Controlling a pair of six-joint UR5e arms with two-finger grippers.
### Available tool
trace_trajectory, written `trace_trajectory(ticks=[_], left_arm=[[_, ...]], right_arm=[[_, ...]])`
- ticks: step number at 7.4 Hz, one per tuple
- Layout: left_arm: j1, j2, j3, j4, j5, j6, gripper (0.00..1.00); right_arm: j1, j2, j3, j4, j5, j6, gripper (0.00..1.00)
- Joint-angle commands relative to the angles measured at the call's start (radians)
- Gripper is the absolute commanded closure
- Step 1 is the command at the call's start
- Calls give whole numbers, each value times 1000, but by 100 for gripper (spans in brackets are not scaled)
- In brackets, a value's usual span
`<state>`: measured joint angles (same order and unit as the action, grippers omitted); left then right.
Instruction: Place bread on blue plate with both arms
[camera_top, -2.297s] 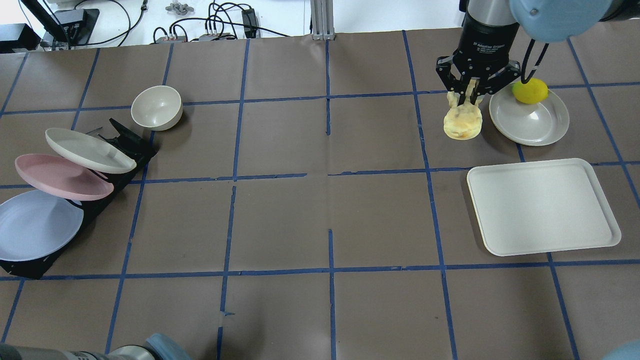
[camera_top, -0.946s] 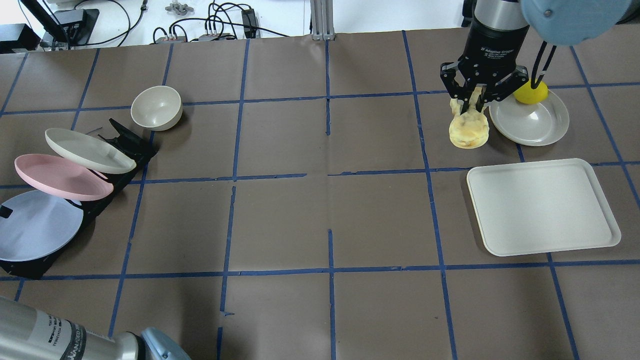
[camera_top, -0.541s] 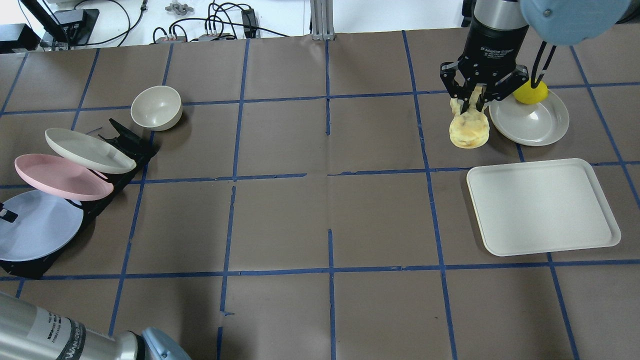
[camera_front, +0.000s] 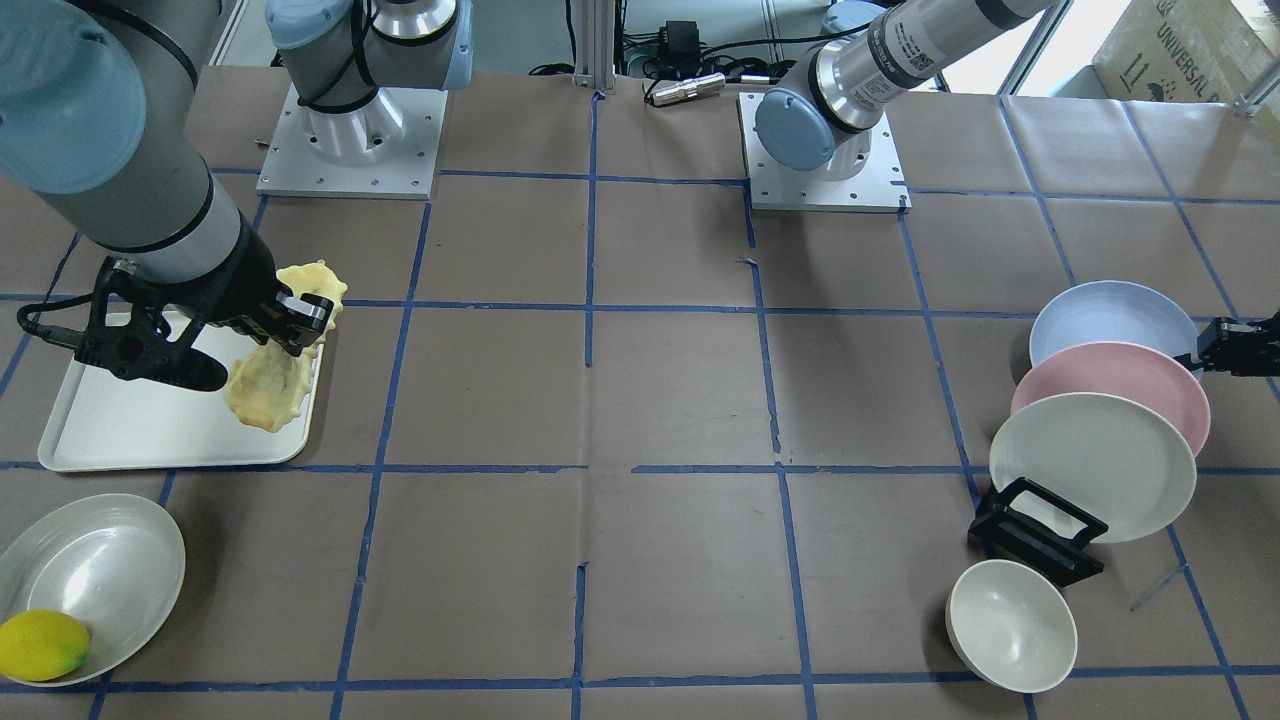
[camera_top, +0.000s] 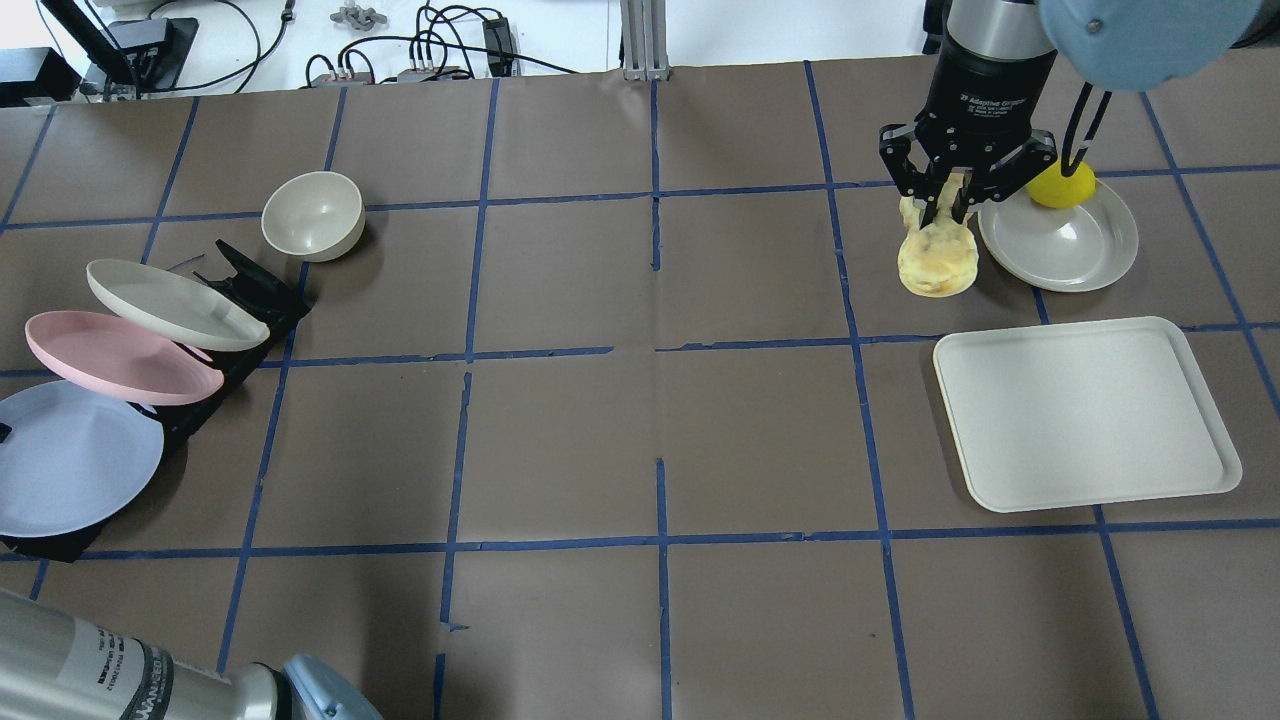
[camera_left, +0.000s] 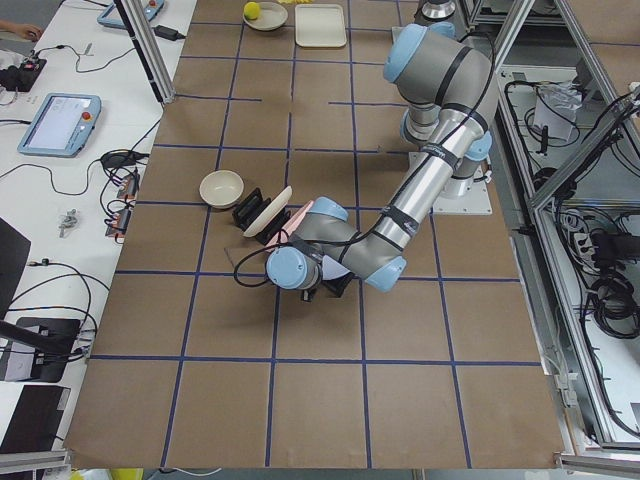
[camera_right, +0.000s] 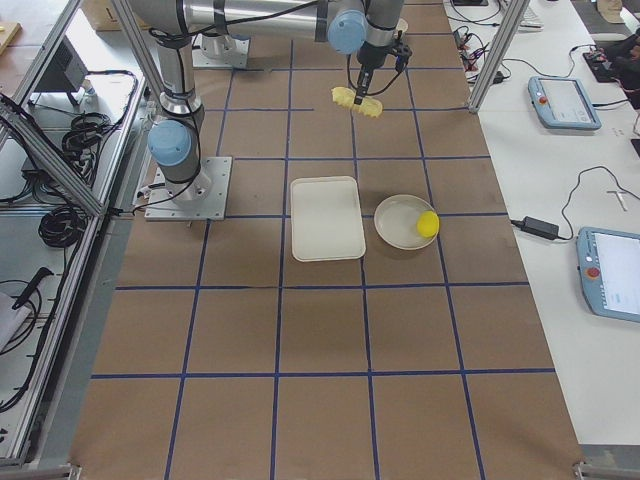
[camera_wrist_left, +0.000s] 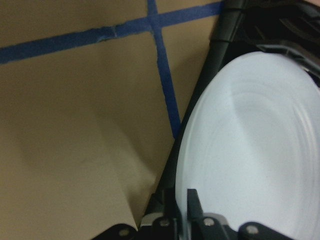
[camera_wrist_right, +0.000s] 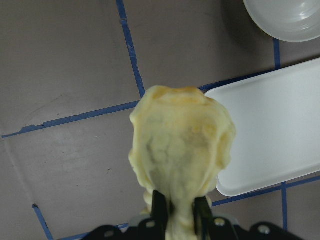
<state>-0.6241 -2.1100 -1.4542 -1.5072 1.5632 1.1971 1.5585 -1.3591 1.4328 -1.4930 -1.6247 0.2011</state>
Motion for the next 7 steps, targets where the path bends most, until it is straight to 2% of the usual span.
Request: trace_trajectory(ticks=[1, 3, 5, 7], left_arm=[[3, 59, 3, -83, 20, -4, 89], [7, 149, -14, -175, 72, -7, 89], [7, 260, -32, -298, 74, -63, 89], [-20, 275, -40, -315, 63, -152, 89]], right_arm=[[-1, 0, 0, -1, -3, 0, 70], [-2, 0, 0, -1, -3, 0, 69], [3, 0, 0, -1, 3, 0, 69], [3, 0, 1, -1, 3, 0, 68]])
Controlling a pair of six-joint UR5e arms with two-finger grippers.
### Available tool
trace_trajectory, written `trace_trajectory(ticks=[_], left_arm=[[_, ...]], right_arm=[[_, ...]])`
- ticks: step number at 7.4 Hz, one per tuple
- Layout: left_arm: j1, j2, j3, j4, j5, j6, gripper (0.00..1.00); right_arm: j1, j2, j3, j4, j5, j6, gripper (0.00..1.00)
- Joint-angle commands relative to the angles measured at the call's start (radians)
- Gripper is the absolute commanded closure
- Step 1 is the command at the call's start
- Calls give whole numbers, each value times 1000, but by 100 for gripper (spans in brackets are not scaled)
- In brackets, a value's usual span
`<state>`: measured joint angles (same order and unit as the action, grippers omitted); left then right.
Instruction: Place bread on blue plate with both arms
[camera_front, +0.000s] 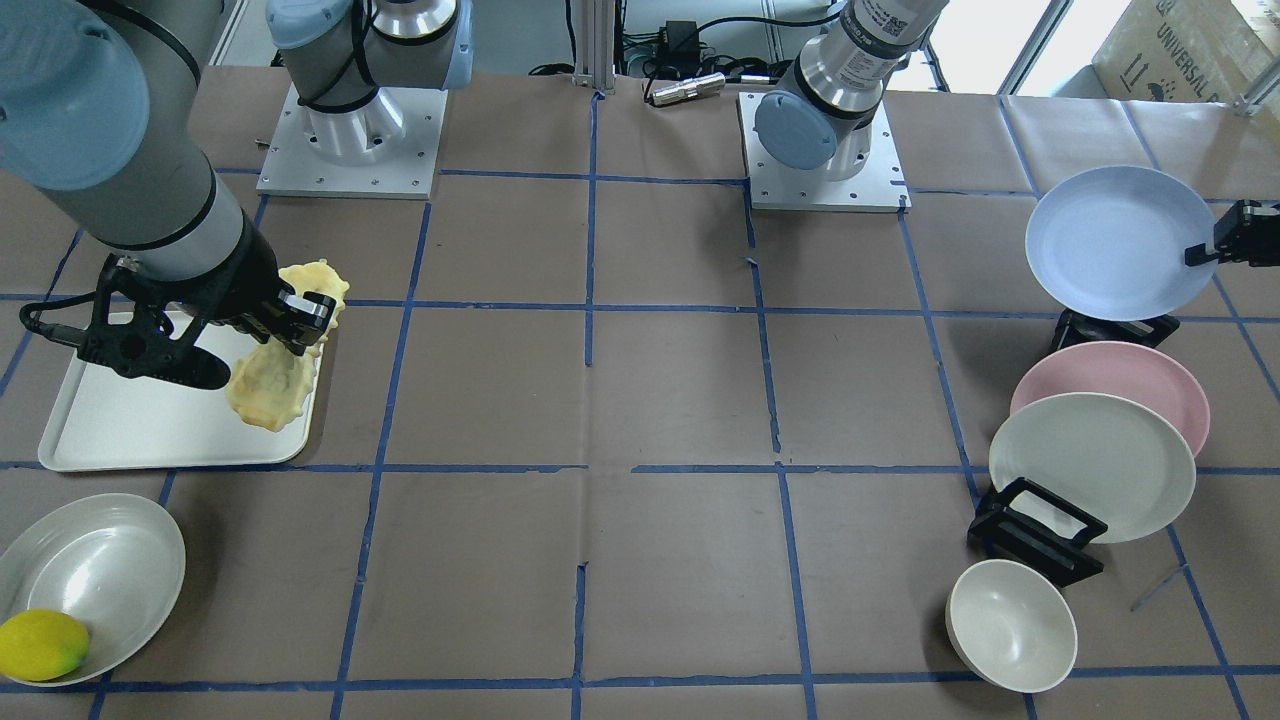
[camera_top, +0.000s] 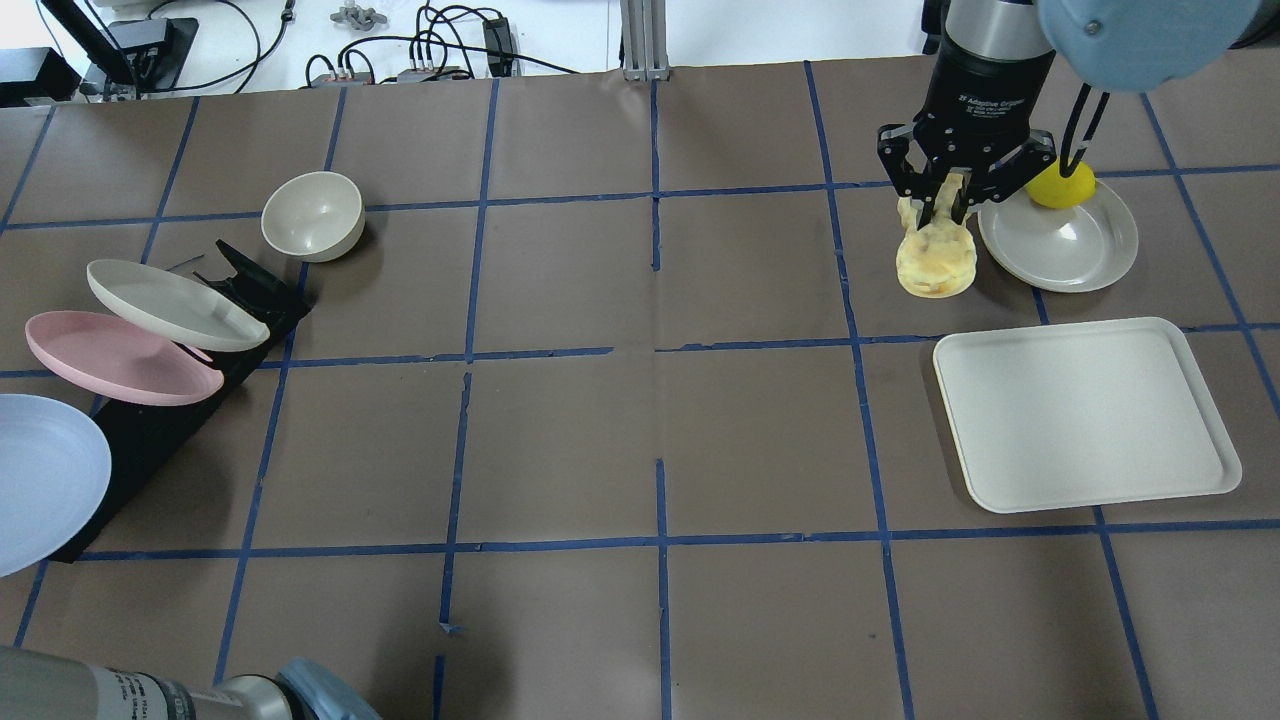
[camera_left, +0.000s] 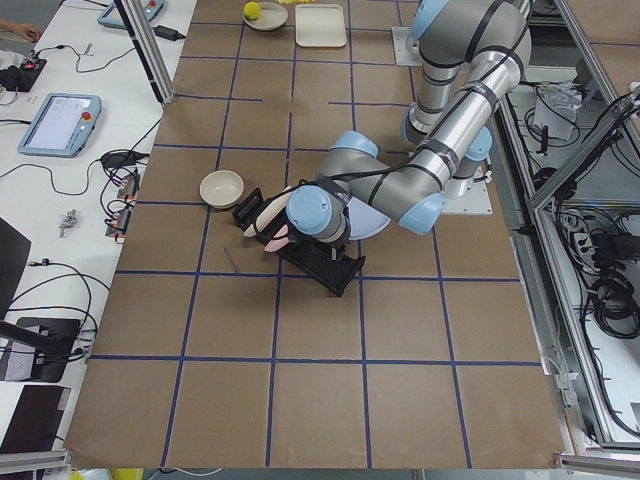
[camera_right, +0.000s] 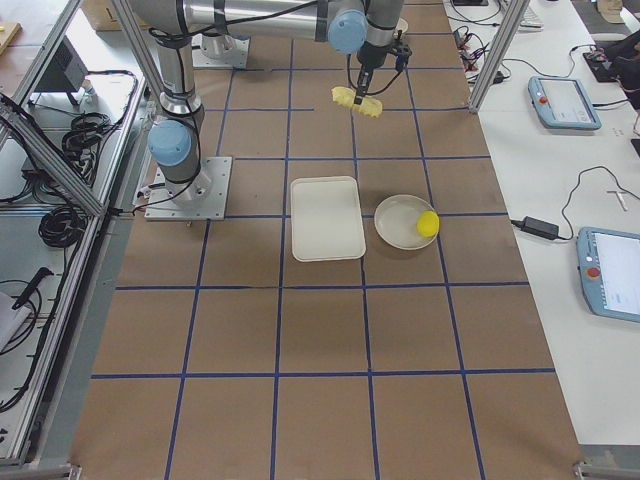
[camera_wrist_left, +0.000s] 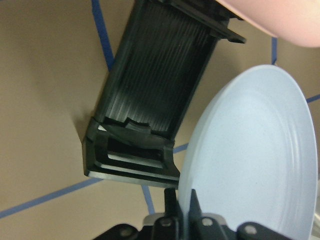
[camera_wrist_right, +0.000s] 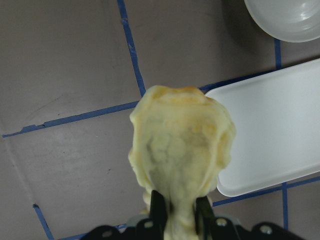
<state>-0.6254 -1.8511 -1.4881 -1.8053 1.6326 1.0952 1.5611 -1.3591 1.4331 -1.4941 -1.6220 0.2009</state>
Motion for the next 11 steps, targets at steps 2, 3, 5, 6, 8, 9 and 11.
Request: trace_trajectory(ticks=[2, 3, 5, 6, 8, 9, 11], left_arm=[[-168, 99, -27, -22, -7, -177, 89], [-222, 131, -52, -44, -17, -270, 89], [-322, 180, -106, -42, -48, -424, 89], [-392, 200, -113, -42, -71, -531, 89], [-589, 182, -121, 1, -120, -720, 89], [-665, 158, -130, 50, -128, -807, 89], [-825, 104, -175, 198, -209, -998, 89]], right_arm=[[1, 1, 1, 0, 2, 0, 68], [1, 0, 1, 0, 4, 0, 68], [2, 1, 1, -3, 5, 2, 67], [2, 1, 1, -5, 5, 2, 67], [2, 1, 1, -6, 5, 0, 67], [2, 1, 1, -6, 5, 2, 67], [2, 1, 1, -8, 4, 0, 67]])
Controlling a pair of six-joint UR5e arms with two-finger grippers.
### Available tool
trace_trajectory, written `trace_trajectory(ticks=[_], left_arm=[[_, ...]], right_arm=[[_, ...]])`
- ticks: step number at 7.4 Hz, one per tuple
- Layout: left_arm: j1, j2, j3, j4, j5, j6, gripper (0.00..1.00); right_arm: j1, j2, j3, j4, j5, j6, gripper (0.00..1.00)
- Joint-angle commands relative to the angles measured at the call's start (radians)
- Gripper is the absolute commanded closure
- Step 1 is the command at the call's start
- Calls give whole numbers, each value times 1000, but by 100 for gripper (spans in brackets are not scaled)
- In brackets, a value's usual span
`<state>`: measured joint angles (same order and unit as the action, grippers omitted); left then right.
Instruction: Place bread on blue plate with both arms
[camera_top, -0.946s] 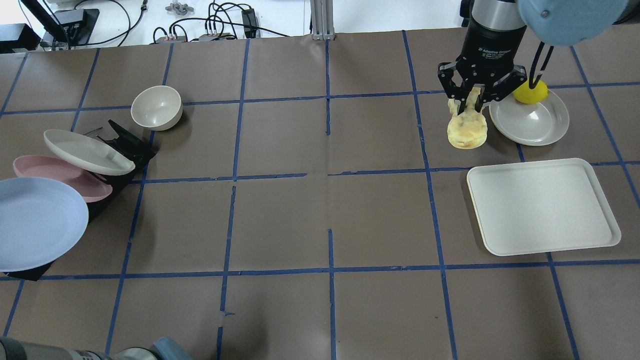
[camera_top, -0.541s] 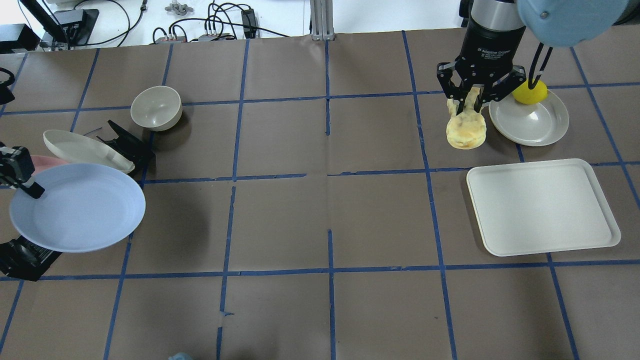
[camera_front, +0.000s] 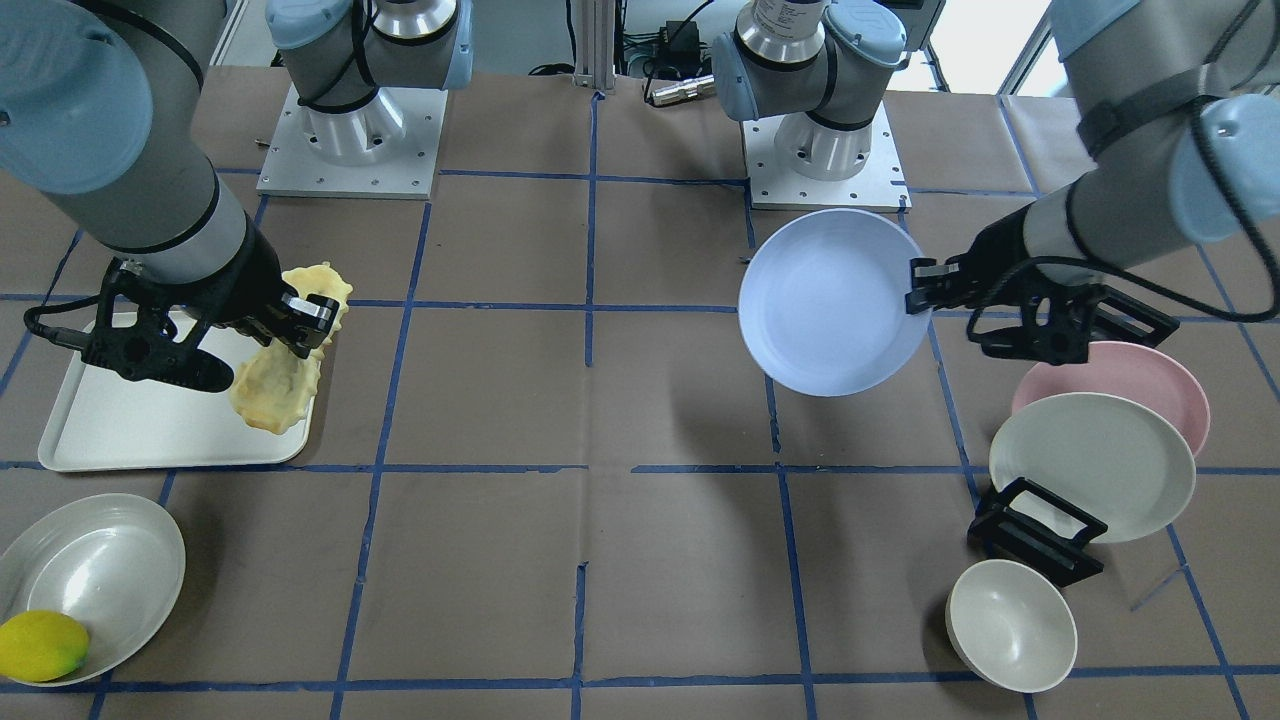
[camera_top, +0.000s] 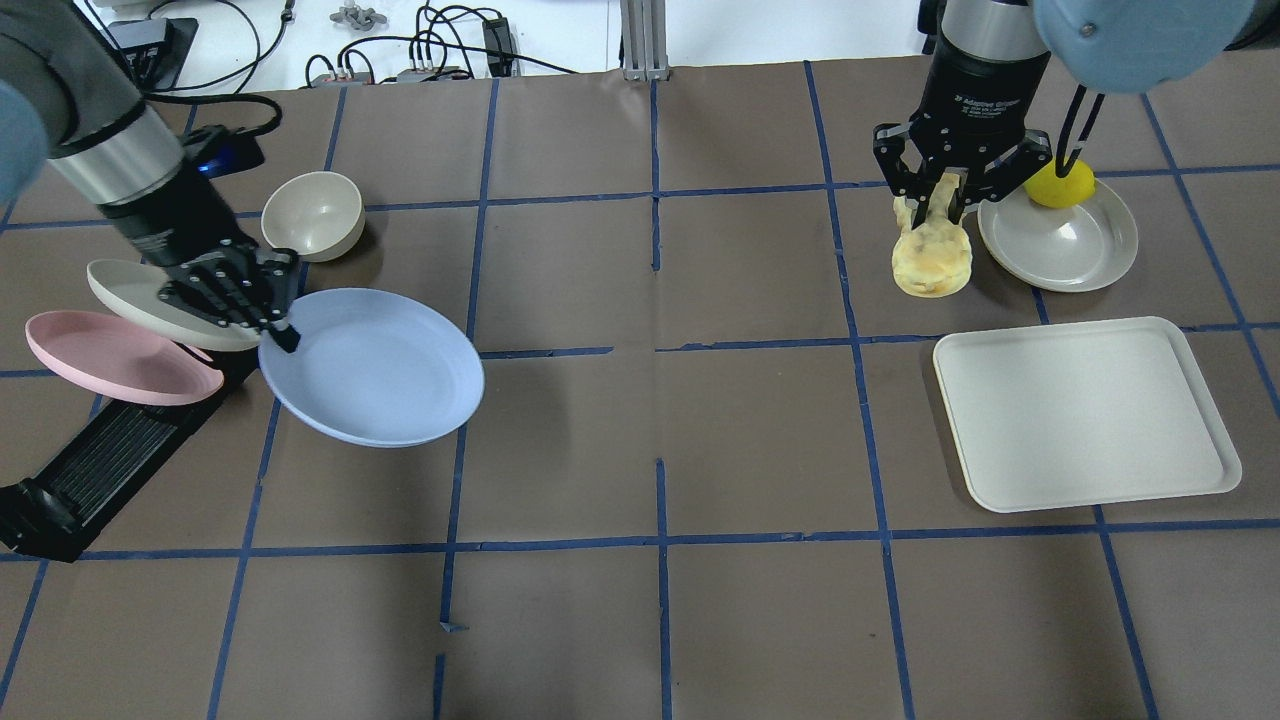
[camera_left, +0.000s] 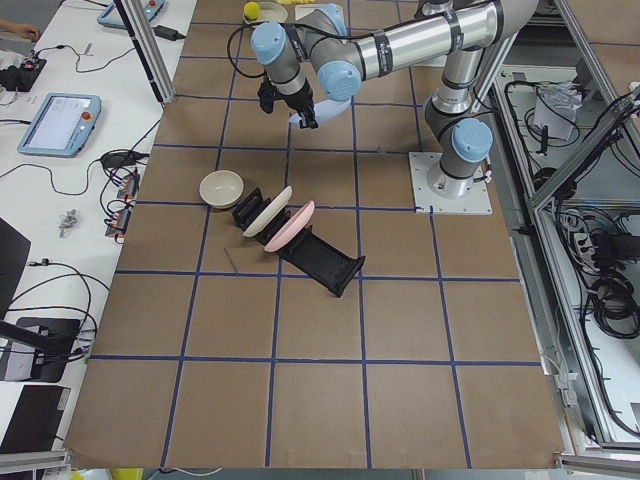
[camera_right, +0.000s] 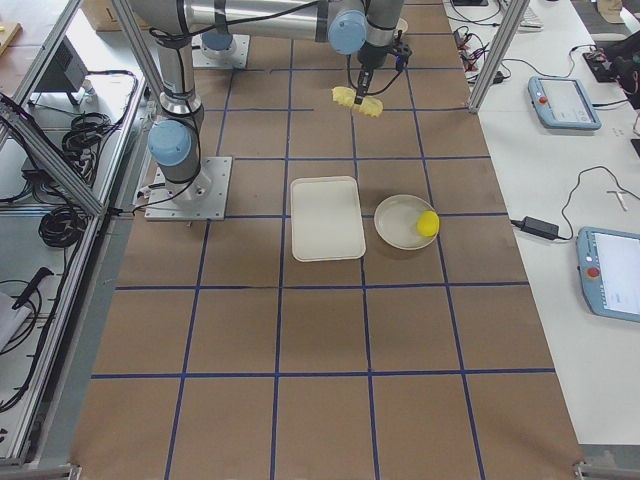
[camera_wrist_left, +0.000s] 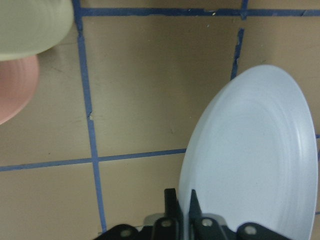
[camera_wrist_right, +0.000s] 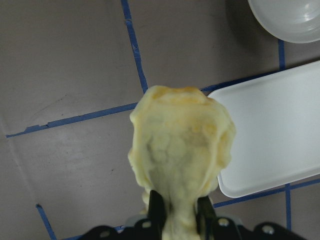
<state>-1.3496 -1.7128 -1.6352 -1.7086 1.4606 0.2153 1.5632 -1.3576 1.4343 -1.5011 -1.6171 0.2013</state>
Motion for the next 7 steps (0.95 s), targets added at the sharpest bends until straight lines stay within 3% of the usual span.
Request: trace_trajectory(ticks=[1, 4, 7], left_arm=[[-171, -77, -34, 185, -40, -233, 89], [-310, -226, -15, 423, -143, -435, 88], [-362, -315, -17, 581, -184, -456, 86]], right_arm=[[0, 0, 0, -1, 0, 0, 67], [0, 0, 3, -2, 0, 0, 67], [9, 2, 0, -7, 0, 10, 67]])
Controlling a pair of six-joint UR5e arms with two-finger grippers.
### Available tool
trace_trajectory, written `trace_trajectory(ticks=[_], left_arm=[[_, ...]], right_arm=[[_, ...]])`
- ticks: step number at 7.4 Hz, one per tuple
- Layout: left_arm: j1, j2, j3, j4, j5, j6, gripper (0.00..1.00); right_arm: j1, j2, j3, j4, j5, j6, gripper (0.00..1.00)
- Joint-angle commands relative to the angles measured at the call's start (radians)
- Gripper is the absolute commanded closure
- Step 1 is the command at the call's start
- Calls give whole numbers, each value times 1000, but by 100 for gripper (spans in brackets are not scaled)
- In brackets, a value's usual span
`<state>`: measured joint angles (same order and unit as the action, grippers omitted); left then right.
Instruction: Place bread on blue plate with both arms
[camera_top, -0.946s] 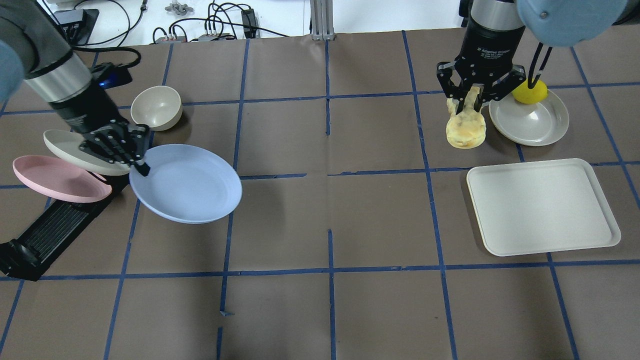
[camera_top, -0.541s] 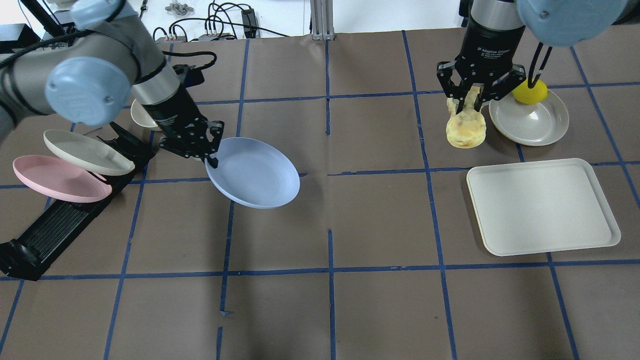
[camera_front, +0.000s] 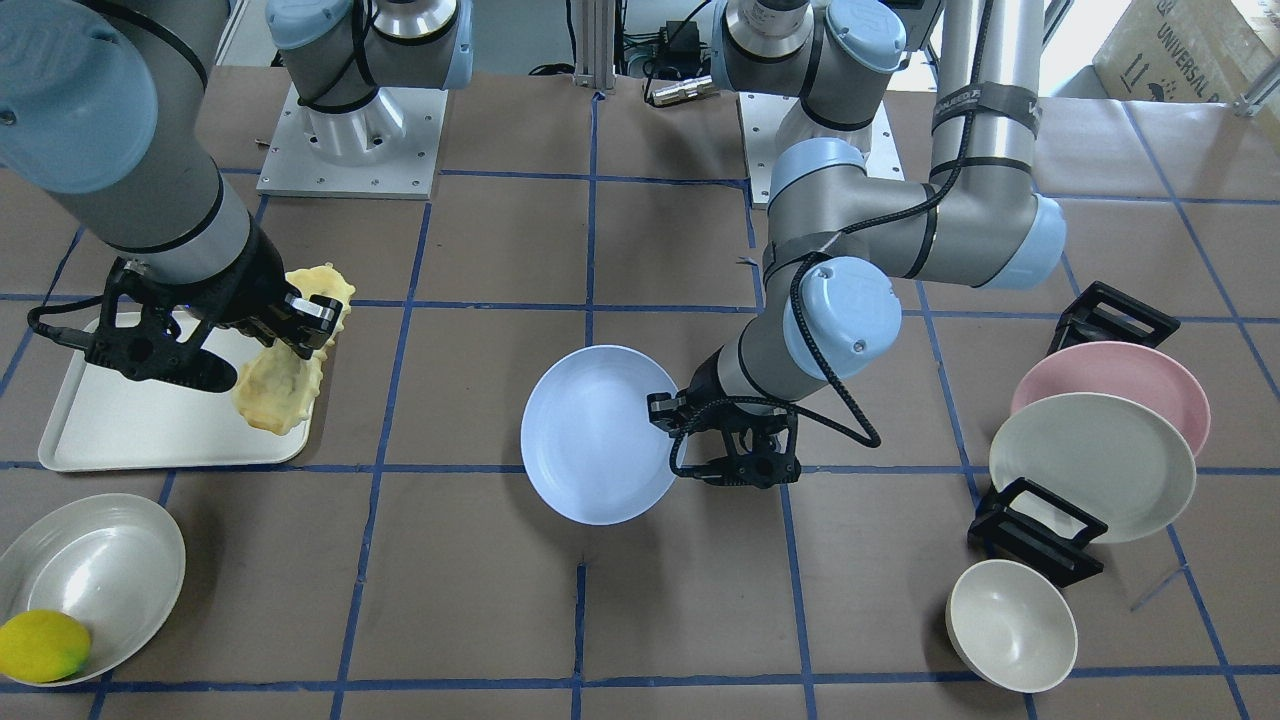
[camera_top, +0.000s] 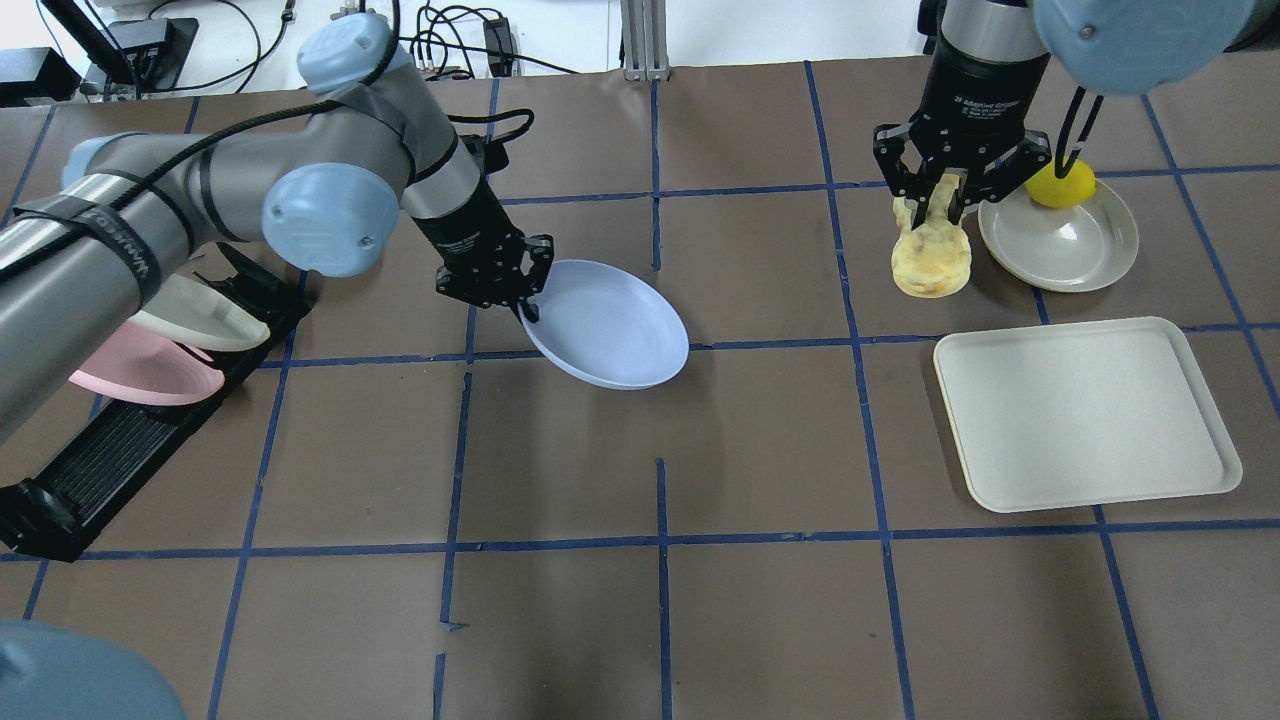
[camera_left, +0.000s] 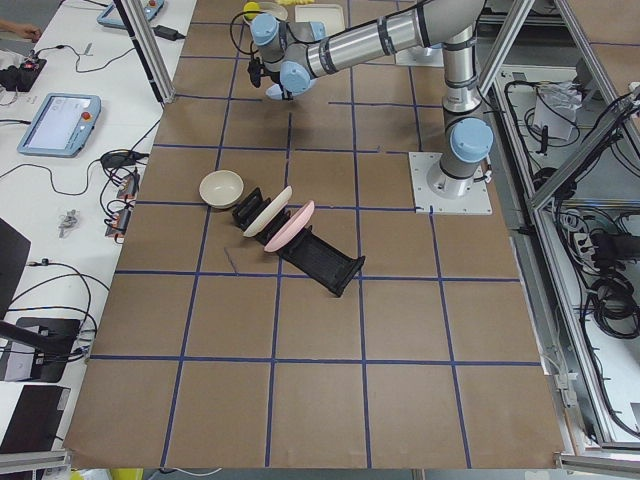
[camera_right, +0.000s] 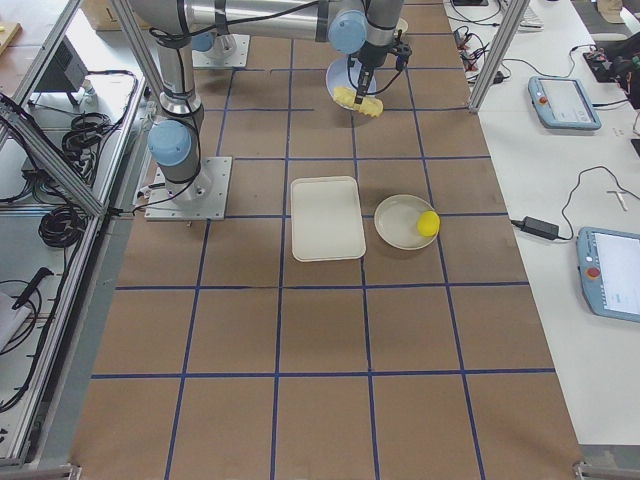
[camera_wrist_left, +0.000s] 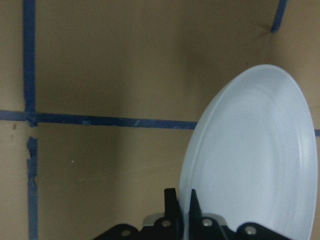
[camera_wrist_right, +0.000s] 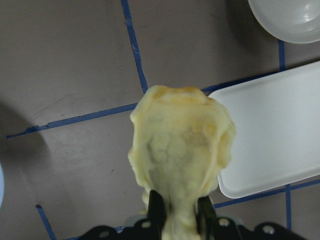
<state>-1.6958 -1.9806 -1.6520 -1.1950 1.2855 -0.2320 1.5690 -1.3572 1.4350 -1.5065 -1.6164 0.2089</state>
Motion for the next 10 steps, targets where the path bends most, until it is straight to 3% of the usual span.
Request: trace_trajectory(ticks=[1, 2, 3, 6, 8, 10], left_arm=[[-16, -76, 1, 139, -5, -9, 37], [-8, -51, 3, 155, -2, -3, 1], [11, -9, -2, 138, 6, 8, 0], [181, 257, -21, -160, 20, 181, 0], [232, 414, -3, -366, 222, 300, 0], [234, 497, -12, -409, 303, 355, 0]], right_arm=[[6, 4, -2, -3, 3, 0, 67], [17, 33, -7, -35, 51, 10, 66], [76, 59, -7, -88, 81, 62, 66], [270, 215, -21, -358, 61, 228, 63], [293, 269, -21, -444, 66, 294, 62], [339, 326, -21, -555, 58, 310, 55]])
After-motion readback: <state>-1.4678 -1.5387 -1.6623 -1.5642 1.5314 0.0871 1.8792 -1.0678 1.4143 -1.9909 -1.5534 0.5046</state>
